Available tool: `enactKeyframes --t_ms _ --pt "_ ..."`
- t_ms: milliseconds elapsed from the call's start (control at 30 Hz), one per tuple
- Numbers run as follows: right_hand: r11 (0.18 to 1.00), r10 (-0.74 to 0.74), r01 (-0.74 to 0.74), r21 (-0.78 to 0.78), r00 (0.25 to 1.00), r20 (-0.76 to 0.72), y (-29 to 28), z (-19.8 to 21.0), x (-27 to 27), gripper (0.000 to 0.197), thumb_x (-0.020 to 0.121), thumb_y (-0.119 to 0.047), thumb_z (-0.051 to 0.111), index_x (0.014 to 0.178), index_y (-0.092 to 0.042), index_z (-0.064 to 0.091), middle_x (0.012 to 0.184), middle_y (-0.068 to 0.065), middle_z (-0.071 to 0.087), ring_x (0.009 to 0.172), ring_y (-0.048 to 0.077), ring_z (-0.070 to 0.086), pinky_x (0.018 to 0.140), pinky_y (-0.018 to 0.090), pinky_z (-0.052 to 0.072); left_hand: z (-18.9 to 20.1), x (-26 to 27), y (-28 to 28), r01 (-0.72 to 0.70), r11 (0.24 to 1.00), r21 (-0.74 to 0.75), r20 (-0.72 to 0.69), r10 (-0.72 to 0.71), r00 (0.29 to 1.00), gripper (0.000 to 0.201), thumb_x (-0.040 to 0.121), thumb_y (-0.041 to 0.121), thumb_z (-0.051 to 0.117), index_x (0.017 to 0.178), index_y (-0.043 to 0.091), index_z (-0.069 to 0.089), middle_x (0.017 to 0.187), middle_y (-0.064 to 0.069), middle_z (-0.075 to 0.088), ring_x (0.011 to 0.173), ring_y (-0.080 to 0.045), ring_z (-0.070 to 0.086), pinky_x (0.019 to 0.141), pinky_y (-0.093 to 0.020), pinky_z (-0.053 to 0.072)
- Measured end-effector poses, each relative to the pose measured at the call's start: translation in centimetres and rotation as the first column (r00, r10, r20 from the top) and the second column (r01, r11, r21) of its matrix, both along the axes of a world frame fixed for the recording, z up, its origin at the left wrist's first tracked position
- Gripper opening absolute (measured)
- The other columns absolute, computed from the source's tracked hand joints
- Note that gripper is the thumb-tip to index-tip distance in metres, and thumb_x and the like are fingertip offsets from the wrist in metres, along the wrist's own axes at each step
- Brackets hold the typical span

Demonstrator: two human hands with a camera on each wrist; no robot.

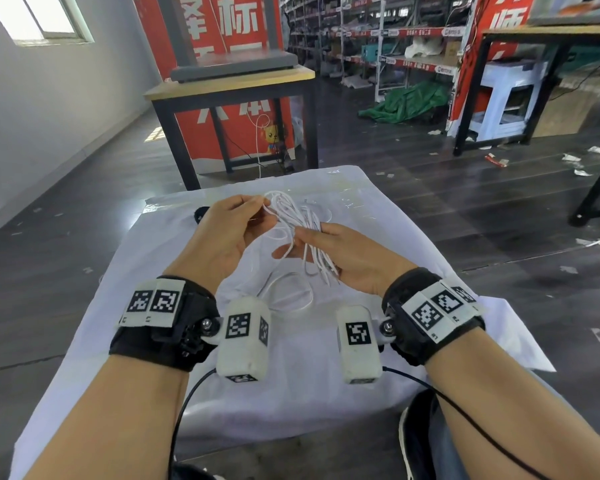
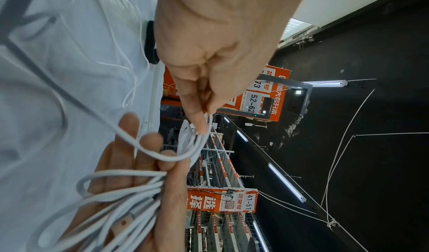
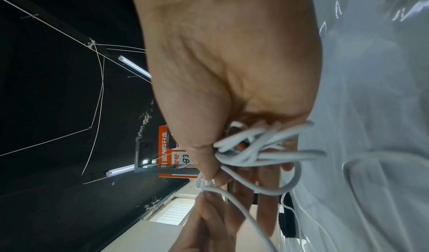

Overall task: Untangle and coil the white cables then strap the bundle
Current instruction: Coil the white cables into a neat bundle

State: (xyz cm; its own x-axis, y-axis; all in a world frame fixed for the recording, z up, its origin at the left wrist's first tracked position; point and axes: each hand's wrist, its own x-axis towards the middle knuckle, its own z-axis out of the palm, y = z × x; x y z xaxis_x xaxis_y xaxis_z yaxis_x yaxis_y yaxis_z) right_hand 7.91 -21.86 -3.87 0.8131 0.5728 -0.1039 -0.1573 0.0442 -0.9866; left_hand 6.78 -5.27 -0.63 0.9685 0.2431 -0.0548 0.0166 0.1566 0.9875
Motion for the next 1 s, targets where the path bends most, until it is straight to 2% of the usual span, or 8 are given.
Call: enactKeyframes --t_ms 167,300,400,567,733,800,867,1000 --pt "0.996 -0.019 0.021 0.084 1.0 -0.025 0.2 0.1 -0.2 0.022 0.102 -0.022 0.041 0.109 -0.003 0.052 0.076 0.004 0.059 0.077 0.019 0.07 0.085 0.03 0.051 0.0 0.0 -0.4 -0.023 0.999 -0.034 0.032 0.024 0.999 0.019 0.099 0.008 0.049 0.091 0.002 0.065 0.083 -0.009 0.065 0.068 -0.01 0.065 0.066 -0.016 0.055" --pt "0.985 -0.026 0.04 0.166 0.996 -0.083 0.2 0.3 -0.2 0.022 0.1 -0.019 0.045 0.103 -0.001 0.058 0.074 0.004 0.054 0.069 0.016 0.064 0.086 0.041 0.056 0.0 0.0 -0.4 -0.055 0.996 -0.066 0.007 0.056 0.998 0.018 0.099 0.009 0.049 0.094 0.002 0.065 0.082 -0.009 0.067 0.067 -0.01 0.068 0.064 -0.017 0.055" --pt "0.958 -0.129 0.159 0.237 0.982 -0.137 0.3 0.3 0.0 0.015 0.098 -0.015 0.05 0.093 -0.003 0.058 0.071 0.004 0.051 0.063 0.015 0.056 0.07 0.034 0.059 0.1 -0.1 -0.1 0.029 0.999 -0.016 -0.012 -0.029 1.0 0.016 0.098 0.01 0.05 0.099 0.003 0.065 0.09 -0.012 0.069 0.073 -0.014 0.07 0.066 -0.02 0.056" --pt "0.775 -0.434 0.495 0.392 0.869 -0.24 -0.4 0.2 1.6 0.022 0.101 -0.013 0.044 0.08 -0.008 0.049 0.063 0.002 0.048 0.046 0.008 0.048 0.048 0.022 0.046 -0.1 -1.2 -0.6 0.394 0.867 0.304 -0.248 -0.327 0.912 0.022 0.098 0.02 0.051 0.108 0.008 0.066 0.1 -0.008 0.074 0.095 -0.021 0.07 0.086 -0.031 0.056" --pt "0.65 -0.593 0.649 0.396 0.758 -0.27 -1.5 -0.2 2.7 0.023 0.102 -0.015 0.041 0.082 -0.012 0.052 0.067 0.002 0.053 0.054 0.009 0.047 0.057 0.022 0.04 -0.6 -1.9 -1.4 0.658 0.672 0.341 -0.404 -0.527 0.748 0.034 0.097 0.035 0.05 0.116 0.012 0.065 0.102 -0.004 0.074 0.084 -0.014 0.069 0.083 -0.024 0.055" --pt "0.613 -0.614 0.681 0.401 0.73 -0.3 -1.7 -0.3 2.9 0.024 0.102 -0.016 0.043 0.081 -0.012 0.054 0.065 0.001 0.056 0.053 0.008 0.049 0.057 0.023 0.041 -0.6 -2.0 -1.5 0.68 0.601 0.419 -0.397 -0.552 0.733 0.027 0.095 0.031 0.055 0.114 0.015 0.067 0.093 0.004 0.074 0.075 -0.006 0.062 0.074 -0.018 0.052" --pt "0.552 -0.626 0.724 0.414 0.688 -0.368 -2.0 -0.2 3.1 0.025 0.102 -0.017 0.044 0.079 -0.011 0.054 0.061 -0.001 0.059 0.05 0.007 0.052 0.057 0.022 0.044 -0.7 -1.9 -1.2 0.614 0.62 0.488 -0.317 -0.53 0.787 0.017 0.093 0.021 0.059 0.107 0.021 0.069 0.086 0.013 0.071 0.077 -0.001 0.059 0.07 -0.013 0.049" --pt "0.358 -0.52 0.787 0.501 0.615 -0.593 -3.2 0.0 3.2 0.021 0.102 -0.013 0.043 0.084 -0.007 0.054 0.064 0.004 0.066 0.047 0.008 0.062 0.056 0.021 0.054 -0.4 -1.9 -0.3 0.518 0.627 0.582 -0.127 -0.559 0.819 0.019 0.089 0.005 0.063 0.099 0.019 0.07 0.096 0.008 0.071 0.091 -0.003 0.062 0.084 -0.015 0.049"
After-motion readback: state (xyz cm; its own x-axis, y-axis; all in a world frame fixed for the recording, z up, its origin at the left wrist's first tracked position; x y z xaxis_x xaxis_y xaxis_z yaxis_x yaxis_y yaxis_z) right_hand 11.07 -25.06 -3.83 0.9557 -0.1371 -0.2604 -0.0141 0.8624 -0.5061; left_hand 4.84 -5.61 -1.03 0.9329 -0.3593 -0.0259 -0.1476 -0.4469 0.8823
